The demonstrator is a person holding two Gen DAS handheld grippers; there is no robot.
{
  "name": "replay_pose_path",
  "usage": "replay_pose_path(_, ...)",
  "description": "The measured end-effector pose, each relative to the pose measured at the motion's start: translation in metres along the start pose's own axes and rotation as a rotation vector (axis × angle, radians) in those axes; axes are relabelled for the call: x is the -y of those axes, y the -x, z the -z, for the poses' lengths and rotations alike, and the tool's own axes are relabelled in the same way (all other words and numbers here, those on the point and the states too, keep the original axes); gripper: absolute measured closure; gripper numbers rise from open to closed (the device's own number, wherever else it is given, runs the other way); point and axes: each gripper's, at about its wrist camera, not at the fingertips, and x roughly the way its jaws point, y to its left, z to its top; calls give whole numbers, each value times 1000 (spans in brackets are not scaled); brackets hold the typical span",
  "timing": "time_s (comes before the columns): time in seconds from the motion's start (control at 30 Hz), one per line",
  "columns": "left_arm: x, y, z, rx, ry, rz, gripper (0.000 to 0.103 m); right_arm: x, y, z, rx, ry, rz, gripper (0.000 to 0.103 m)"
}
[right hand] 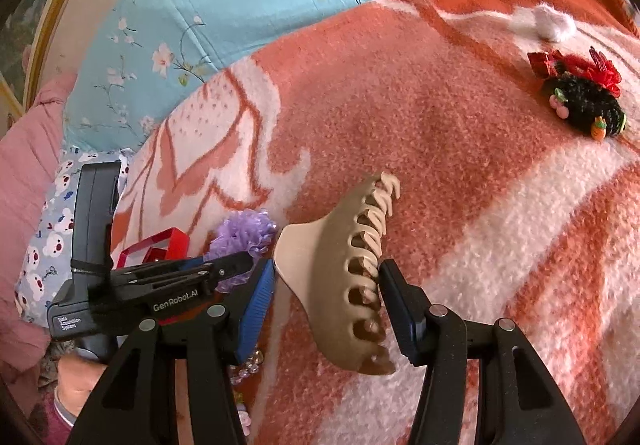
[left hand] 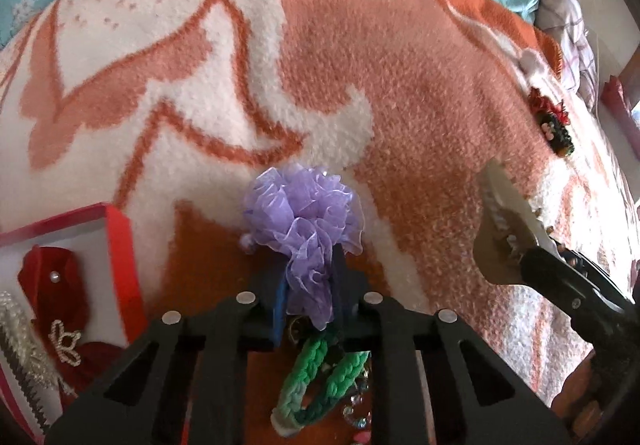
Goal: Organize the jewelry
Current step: 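Grasp the purple scrunchie with the left tool while the right tool grasps the beige claw clip, then carry the scrunchie and claw clip into the box and open both tools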
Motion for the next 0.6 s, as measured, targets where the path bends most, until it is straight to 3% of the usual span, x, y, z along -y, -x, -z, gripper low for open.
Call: replay_pose_path(0.6,-51,103,57,156,140,28,89,-47,22,14,14,63,-66,49)
